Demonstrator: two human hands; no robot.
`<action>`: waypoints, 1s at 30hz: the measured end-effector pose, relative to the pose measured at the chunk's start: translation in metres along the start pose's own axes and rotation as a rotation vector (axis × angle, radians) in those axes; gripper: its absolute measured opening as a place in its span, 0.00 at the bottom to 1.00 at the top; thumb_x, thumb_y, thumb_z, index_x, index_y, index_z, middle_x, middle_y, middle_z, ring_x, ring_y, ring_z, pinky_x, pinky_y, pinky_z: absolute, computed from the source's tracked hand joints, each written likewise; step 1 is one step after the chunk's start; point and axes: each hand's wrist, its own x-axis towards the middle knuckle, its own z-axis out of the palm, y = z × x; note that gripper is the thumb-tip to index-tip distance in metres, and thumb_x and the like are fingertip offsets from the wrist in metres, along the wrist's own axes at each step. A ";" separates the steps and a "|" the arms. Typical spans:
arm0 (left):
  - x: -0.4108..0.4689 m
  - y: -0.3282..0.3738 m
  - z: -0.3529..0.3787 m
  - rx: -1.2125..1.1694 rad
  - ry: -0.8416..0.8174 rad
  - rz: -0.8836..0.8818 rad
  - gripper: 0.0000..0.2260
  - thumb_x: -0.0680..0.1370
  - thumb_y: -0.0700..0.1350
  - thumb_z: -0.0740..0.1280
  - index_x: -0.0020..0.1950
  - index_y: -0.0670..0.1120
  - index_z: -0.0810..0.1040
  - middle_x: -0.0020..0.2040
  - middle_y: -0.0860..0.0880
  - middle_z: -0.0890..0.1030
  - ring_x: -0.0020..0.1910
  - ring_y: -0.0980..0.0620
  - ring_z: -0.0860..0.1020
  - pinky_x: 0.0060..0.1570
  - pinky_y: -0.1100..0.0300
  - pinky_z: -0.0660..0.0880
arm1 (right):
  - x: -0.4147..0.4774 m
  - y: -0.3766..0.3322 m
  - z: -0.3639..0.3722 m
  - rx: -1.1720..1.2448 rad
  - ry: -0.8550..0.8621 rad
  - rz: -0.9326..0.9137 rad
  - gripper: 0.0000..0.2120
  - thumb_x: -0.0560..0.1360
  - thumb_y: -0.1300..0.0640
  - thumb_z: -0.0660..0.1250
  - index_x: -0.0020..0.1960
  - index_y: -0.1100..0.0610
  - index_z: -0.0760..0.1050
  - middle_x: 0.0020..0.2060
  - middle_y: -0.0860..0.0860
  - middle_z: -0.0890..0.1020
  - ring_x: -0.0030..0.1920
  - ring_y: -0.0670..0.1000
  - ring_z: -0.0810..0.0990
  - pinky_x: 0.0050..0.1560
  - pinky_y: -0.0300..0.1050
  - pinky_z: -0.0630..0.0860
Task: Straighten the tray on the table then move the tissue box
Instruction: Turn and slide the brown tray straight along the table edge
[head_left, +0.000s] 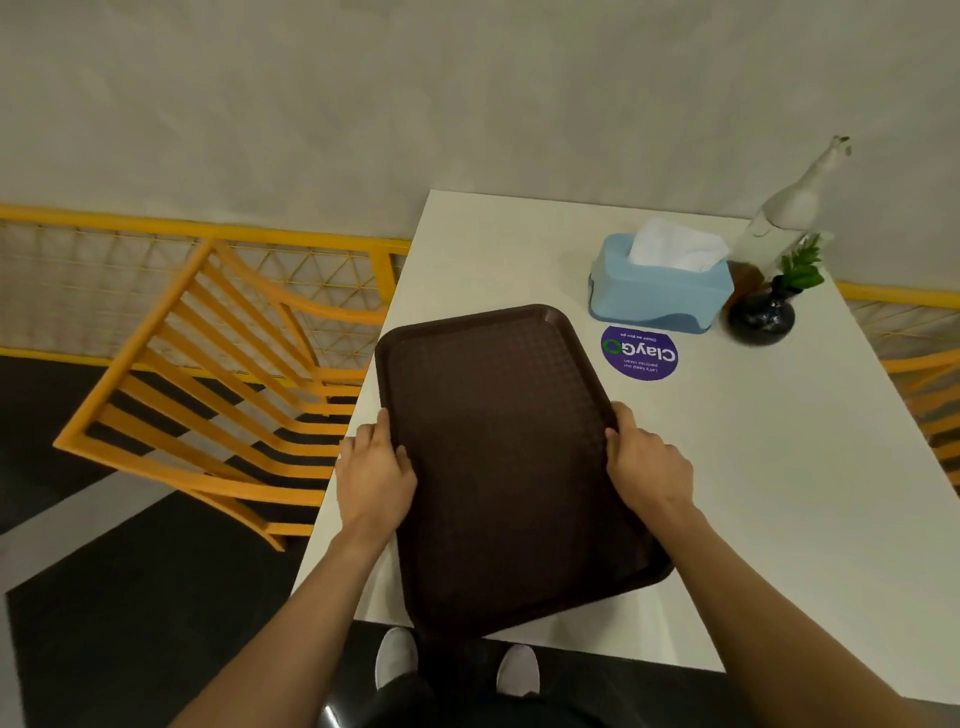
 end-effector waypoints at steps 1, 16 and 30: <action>0.004 -0.002 0.000 0.060 0.009 0.017 0.25 0.82 0.45 0.62 0.79 0.43 0.64 0.68 0.41 0.75 0.66 0.39 0.71 0.65 0.45 0.69 | -0.003 -0.003 0.001 -0.008 0.013 -0.002 0.20 0.85 0.44 0.50 0.75 0.47 0.60 0.49 0.51 0.84 0.38 0.52 0.79 0.37 0.48 0.77; 0.083 -0.045 -0.016 0.100 -0.042 0.245 0.22 0.84 0.49 0.58 0.79 0.47 0.65 0.71 0.45 0.76 0.70 0.42 0.71 0.66 0.43 0.68 | -0.051 -0.061 0.029 0.086 0.092 0.031 0.28 0.85 0.47 0.54 0.82 0.55 0.55 0.79 0.54 0.64 0.77 0.57 0.63 0.75 0.61 0.60; 0.044 -0.066 -0.003 0.109 -0.168 0.373 0.36 0.82 0.62 0.53 0.83 0.43 0.44 0.83 0.44 0.45 0.81 0.45 0.46 0.79 0.47 0.51 | -0.059 -0.060 0.030 0.044 -0.064 0.005 0.41 0.80 0.29 0.44 0.83 0.51 0.36 0.82 0.49 0.42 0.82 0.52 0.43 0.78 0.62 0.40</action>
